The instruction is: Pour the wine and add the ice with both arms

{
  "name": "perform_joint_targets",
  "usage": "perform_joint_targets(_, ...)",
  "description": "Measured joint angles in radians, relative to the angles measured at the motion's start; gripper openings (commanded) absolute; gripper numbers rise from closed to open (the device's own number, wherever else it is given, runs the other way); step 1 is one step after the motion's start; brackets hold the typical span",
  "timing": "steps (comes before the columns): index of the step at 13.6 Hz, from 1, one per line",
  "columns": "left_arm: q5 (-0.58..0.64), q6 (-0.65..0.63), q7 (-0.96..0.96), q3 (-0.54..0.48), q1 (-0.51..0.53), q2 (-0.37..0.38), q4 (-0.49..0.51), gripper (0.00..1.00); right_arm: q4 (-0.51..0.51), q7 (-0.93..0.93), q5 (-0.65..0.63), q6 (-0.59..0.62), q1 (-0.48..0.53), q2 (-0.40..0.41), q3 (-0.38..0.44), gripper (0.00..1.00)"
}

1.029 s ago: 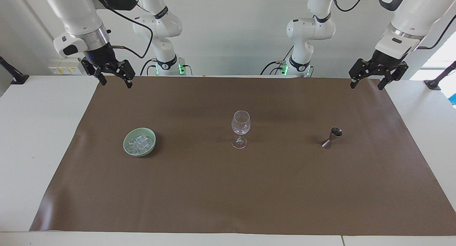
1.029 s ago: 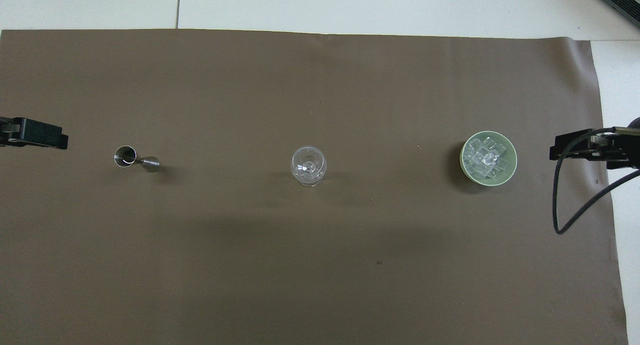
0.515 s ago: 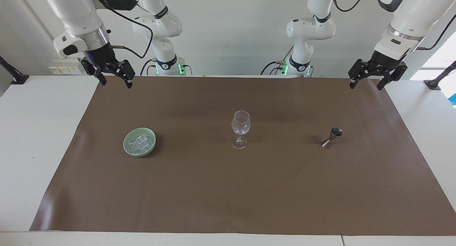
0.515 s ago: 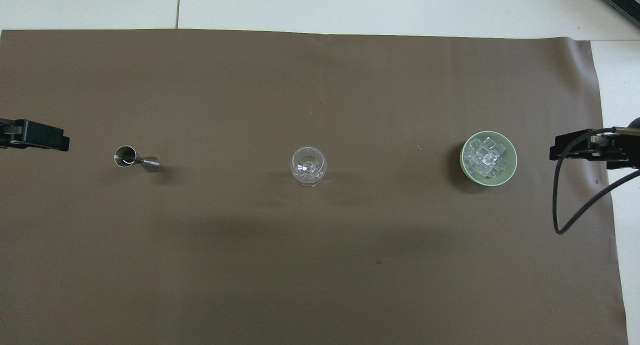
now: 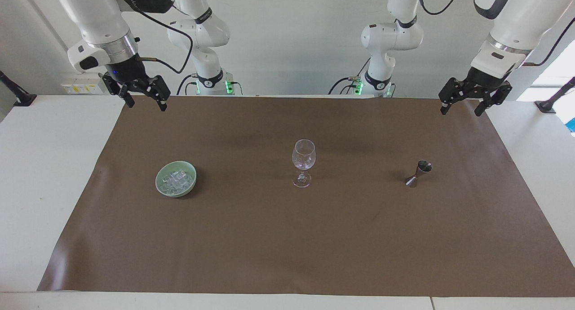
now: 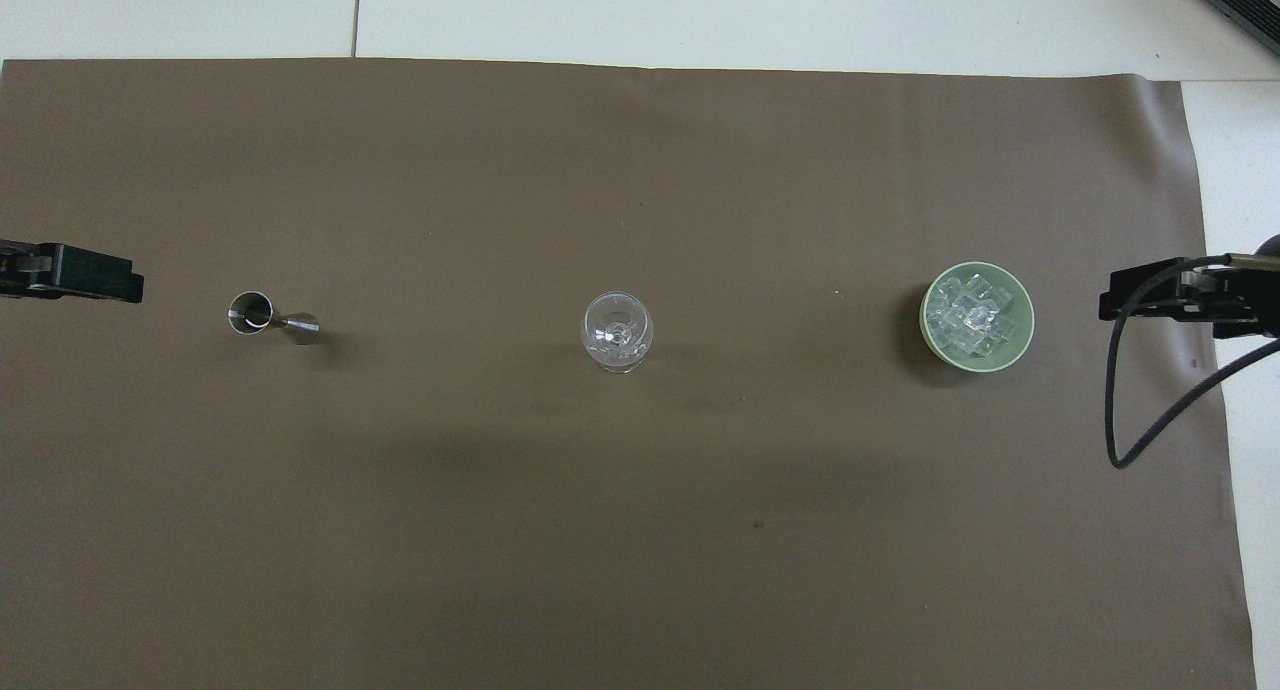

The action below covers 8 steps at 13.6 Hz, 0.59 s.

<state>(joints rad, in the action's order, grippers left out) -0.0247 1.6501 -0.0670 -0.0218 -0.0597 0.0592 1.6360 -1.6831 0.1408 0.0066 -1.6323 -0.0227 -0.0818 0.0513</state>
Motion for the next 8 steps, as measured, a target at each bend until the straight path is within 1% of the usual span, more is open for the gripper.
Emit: perform_joint_targets(8,0.000,0.004,0.000,0.000,0.000,0.008,0.007,1.00,0.000,0.000,0.000,0.000,0.000,0.000,0.000,1.00)
